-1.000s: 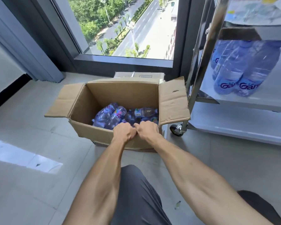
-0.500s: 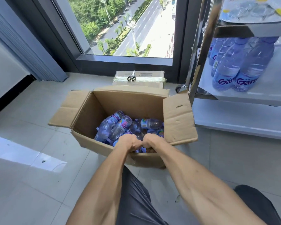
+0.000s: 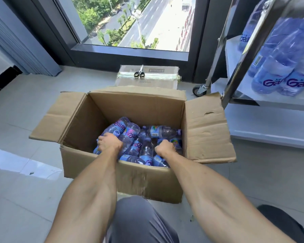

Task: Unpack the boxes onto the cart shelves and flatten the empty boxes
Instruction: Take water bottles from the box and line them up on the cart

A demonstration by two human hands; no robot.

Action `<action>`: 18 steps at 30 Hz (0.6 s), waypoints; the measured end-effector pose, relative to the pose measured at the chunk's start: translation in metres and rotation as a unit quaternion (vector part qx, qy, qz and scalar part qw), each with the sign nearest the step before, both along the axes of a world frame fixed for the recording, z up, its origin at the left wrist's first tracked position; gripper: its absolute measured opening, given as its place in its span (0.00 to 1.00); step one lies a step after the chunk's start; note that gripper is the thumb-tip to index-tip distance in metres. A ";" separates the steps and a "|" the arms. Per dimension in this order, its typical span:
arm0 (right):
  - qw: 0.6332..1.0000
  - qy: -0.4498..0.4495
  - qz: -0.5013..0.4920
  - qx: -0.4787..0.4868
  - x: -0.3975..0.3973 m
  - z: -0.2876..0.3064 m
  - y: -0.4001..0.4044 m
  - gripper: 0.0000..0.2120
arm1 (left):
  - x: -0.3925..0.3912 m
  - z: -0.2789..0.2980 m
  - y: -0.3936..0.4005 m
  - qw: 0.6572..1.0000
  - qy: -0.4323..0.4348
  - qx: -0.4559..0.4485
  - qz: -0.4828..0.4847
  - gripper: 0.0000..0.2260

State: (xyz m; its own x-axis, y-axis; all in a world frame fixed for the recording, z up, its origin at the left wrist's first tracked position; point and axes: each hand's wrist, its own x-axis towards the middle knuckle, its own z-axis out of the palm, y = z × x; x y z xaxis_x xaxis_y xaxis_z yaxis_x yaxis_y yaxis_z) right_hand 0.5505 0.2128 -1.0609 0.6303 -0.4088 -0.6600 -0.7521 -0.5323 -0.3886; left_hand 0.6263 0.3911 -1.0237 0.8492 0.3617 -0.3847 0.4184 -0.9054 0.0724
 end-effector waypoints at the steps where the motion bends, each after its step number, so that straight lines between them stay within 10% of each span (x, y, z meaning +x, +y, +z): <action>1: 0.999 0.026 0.021 0.010 0.004 -0.003 0.002 0.19 | 0.006 -0.006 0.006 1.000 0.012 0.001 0.021 0.37; 11: 0.940 0.116 0.310 0.079 0.031 -0.032 0.059 0.30 | 0.033 -0.041 0.011 0.998 0.025 0.044 0.027 0.25; 18: 0.975 0.105 0.154 0.124 0.019 -0.035 0.054 0.23 | 0.031 -0.048 0.009 0.999 0.019 0.000 0.029 0.27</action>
State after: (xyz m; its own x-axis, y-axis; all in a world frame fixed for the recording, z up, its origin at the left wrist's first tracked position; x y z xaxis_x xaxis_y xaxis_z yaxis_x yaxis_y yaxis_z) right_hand 0.5699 0.2666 -1.0955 0.5385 -0.0332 -0.8419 -0.6484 -0.6545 -0.3889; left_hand 0.6569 0.3998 -1.0718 0.8117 0.4106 -0.4154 0.4730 -0.8793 0.0551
